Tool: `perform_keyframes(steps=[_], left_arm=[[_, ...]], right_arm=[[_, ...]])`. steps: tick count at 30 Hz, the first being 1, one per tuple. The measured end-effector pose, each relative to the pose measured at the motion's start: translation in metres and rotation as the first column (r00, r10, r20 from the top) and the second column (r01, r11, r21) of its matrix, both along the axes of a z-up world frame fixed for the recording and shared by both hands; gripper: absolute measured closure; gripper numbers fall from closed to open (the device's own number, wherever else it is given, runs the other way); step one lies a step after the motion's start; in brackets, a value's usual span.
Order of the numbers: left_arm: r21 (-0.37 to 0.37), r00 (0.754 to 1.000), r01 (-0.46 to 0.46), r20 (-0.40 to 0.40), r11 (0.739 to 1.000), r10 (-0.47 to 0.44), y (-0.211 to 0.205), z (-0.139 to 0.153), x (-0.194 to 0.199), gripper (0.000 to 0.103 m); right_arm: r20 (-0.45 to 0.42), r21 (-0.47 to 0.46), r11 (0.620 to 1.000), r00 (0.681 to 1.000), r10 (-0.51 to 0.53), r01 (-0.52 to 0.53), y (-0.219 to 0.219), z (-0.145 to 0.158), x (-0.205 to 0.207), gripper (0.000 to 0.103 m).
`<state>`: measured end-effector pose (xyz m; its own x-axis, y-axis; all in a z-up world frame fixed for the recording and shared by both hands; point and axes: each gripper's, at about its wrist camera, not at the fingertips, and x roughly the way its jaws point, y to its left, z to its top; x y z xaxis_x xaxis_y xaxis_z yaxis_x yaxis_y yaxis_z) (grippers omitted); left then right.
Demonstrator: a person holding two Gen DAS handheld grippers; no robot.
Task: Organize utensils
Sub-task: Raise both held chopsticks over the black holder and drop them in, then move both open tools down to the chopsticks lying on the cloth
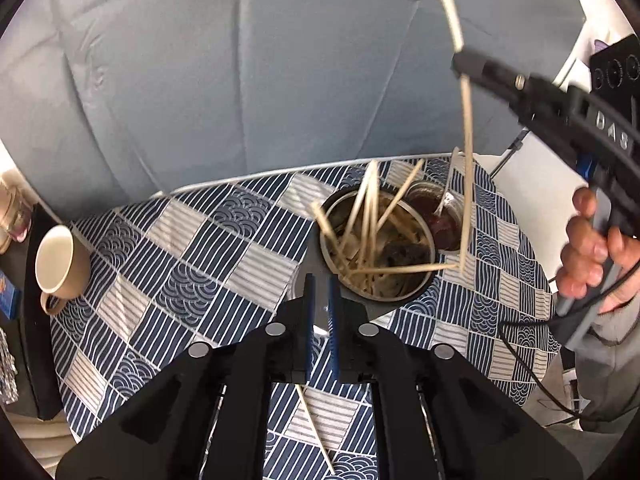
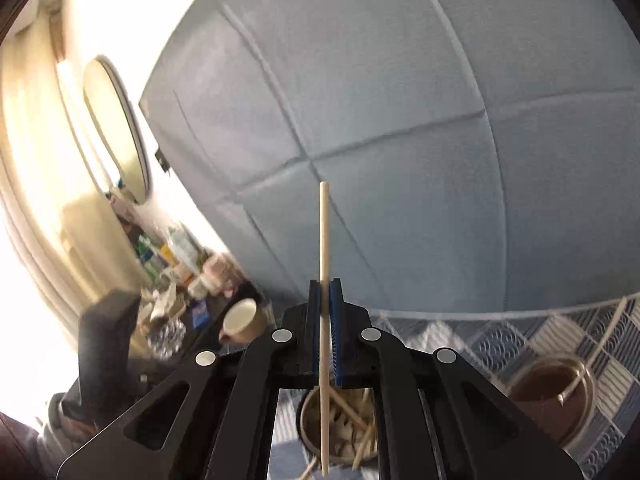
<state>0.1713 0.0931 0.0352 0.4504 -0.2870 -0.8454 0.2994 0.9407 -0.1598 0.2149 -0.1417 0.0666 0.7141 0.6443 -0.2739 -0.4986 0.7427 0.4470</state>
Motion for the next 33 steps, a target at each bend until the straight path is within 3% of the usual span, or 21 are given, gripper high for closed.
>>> perform_keyframes(steps=[4, 12, 20, 27, 33], left_arm=[[0.017, 0.999, -0.016, -0.042, 1.0, 0.017, 0.011, -0.018, -0.004, 0.09], [0.038, 0.988, -0.039, -0.149, 0.999, 0.045, 0.024, -0.059, -0.019, 0.088], [0.046, 0.973, -0.046, -0.223, 0.998, 0.055, 0.024, -0.091, -0.029, 0.084], [0.057, 0.967, -0.043, -0.25, 0.997, 0.056, 0.022, -0.103, -0.041, 0.079], [0.052, 0.962, -0.05, -0.264, 0.997, 0.062, 0.024, -0.109, -0.05, 0.073]], right_arm=[[0.055, 0.005, 1.0, 0.998, -0.016, 0.016, 0.005, -0.015, 0.004, 0.098], [-0.053, -0.058, 0.998, 0.999, -0.008, 0.005, 0.01, -0.055, 0.016, 0.098], [-0.071, -0.11, 0.994, 0.997, -0.001, -0.007, 0.007, -0.066, 0.001, 0.095], [-0.117, -0.116, 0.993, 0.993, -0.017, 0.003, -0.005, -0.073, -0.014, 0.093], [-0.136, -0.14, 0.99, 0.99, -0.042, 0.023, -0.017, -0.076, -0.033, 0.083]])
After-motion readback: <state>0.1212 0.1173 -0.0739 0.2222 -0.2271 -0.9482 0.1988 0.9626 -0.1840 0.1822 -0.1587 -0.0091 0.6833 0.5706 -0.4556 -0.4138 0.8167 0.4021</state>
